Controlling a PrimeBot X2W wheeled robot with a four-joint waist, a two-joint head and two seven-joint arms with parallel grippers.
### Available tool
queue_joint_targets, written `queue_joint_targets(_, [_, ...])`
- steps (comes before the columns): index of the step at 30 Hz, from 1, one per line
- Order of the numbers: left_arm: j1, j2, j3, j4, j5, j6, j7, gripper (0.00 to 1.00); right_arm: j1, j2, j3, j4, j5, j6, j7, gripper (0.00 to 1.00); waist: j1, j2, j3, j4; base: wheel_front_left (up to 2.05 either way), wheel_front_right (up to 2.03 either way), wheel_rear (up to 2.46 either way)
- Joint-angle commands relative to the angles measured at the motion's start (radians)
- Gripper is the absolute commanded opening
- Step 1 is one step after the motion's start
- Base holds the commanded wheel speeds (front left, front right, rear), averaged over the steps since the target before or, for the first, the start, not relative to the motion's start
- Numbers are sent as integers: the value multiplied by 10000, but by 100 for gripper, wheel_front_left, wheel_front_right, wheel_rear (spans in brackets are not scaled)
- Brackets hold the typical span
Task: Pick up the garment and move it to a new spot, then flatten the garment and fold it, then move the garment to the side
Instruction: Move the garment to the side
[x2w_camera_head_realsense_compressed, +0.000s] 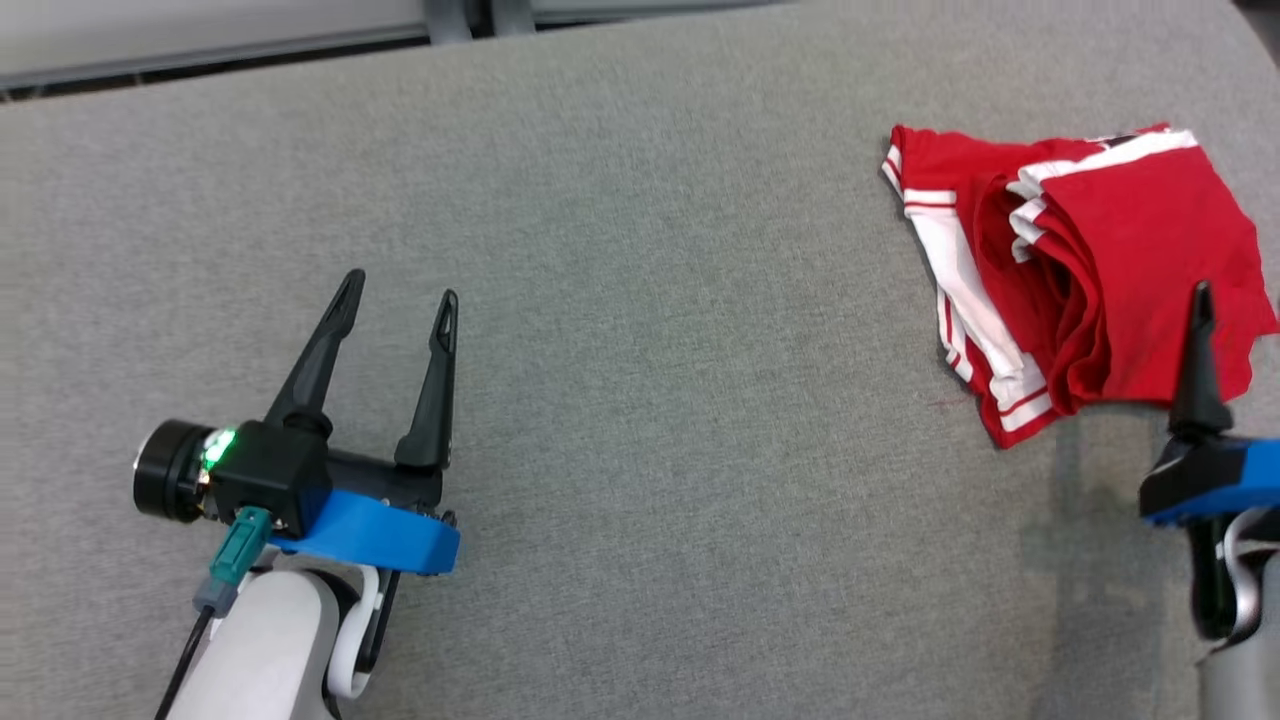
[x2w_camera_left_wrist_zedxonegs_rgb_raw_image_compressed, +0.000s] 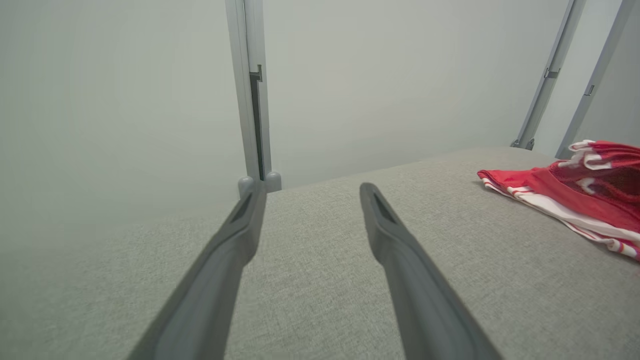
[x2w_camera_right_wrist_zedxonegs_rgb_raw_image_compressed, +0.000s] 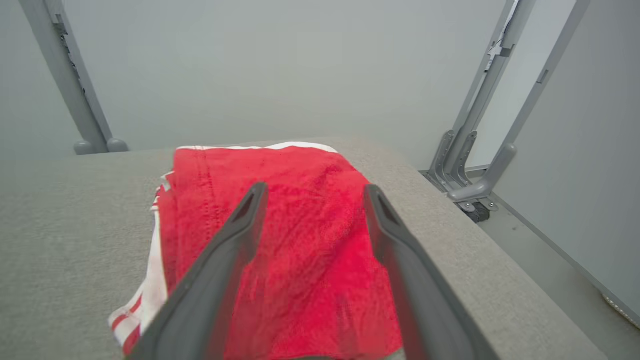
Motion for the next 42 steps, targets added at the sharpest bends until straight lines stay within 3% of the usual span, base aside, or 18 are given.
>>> queue_joint_targets(1, [166, 7, 62, 46, -57, 78, -60, 100, 312, 85, 80, -293, -156, -3, 3, 100, 2, 0, -204, -23, 0, 0, 0])
queue_joint_targets(6, [614, -110, 166, 370, -230, 328, -166, 100, 1493, 561, 925, -1843, -169, -3, 363, 100, 2, 0, -956, 504, 0, 0, 0])
queue_joint_targets(19, [1943, -75, 656, 1248, -748, 749, -360, 100, 2993, 660, 1917, -2649, 115, -1, 924, 100, 2, 0, -2641, 1970, 0, 0, 0])
queue_joint_targets(32, [3226, 206, 484, 1204, -966, 733, -103, 100, 4793, 667, 2158, -3500, 552, -1, 1369, 100, 2, 0, -3775, 1824, 0, 0, 0])
queue_joint_targets(42, [3624, 259, 487, 1024, -1102, 908, 114, 100, 5309, 668, 2246, -3994, 618, -1, 1586, 100, 2, 0, -3998, 1823, 0, 0, 0])
